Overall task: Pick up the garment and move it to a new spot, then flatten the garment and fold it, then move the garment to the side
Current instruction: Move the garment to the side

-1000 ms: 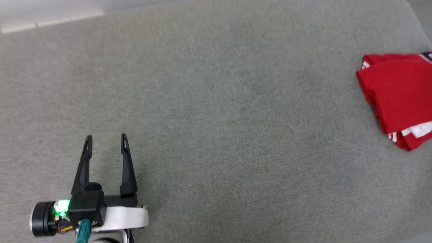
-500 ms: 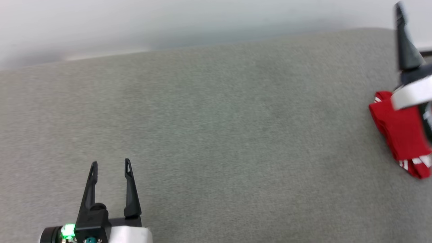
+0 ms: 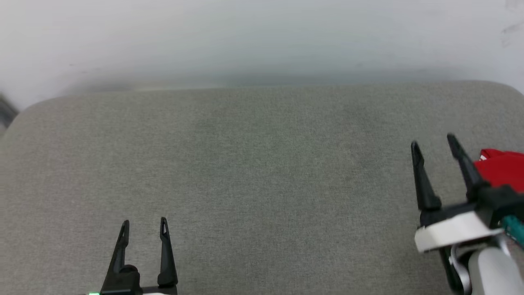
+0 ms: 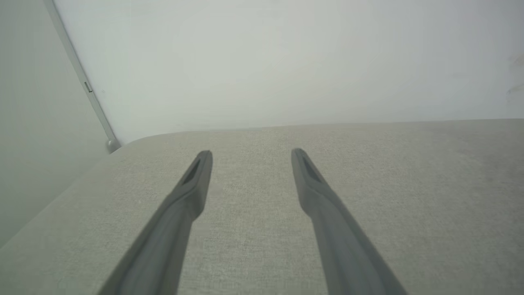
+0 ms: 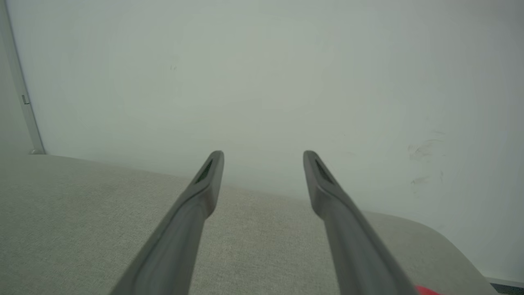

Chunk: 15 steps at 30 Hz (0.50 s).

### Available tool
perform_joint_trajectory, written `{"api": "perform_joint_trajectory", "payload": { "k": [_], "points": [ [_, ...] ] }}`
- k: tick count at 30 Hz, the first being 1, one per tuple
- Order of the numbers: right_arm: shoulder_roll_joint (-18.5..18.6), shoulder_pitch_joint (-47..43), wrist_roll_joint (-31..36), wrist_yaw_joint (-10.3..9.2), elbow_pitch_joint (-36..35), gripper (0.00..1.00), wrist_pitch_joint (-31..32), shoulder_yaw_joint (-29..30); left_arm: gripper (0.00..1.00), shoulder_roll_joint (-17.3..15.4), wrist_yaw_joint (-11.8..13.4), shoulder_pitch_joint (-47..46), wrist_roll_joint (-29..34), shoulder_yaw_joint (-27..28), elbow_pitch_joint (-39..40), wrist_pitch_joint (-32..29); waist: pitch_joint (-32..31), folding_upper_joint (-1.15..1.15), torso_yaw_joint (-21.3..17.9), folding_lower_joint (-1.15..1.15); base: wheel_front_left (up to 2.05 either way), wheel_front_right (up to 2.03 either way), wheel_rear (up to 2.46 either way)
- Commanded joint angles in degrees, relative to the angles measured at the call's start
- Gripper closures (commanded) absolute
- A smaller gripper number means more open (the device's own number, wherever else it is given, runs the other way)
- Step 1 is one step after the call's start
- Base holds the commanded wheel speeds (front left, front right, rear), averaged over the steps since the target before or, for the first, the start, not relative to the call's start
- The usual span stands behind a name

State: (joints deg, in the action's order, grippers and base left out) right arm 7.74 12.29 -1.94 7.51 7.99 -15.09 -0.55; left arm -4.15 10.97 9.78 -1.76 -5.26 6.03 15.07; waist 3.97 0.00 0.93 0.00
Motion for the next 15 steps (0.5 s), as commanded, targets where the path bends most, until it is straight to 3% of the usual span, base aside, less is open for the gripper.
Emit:
{"api": "perform_joint_trajectory", "payload": {
  "k": [1,15],
  "points": [
    [-1.06,-3.04,-0.56,-0.05,-0.74,0.0,-0.07,0.67,0.0,0.16,-0.33,0.96,-0.05,0.05,-0.37,0.12,-1.31,0.0,0.86,0.0,0.0,0.0,0.0],
    [-4.77,-18.56,-2.57,-0.05,-5.57,0.0,-0.08,3.01,0.0,0.32,-2.38,4.05,-0.74,1.34,-2.12,0.12,-5.03,0.0,1.49,0.0,0.0,0.0,0.0]
  ]
}}
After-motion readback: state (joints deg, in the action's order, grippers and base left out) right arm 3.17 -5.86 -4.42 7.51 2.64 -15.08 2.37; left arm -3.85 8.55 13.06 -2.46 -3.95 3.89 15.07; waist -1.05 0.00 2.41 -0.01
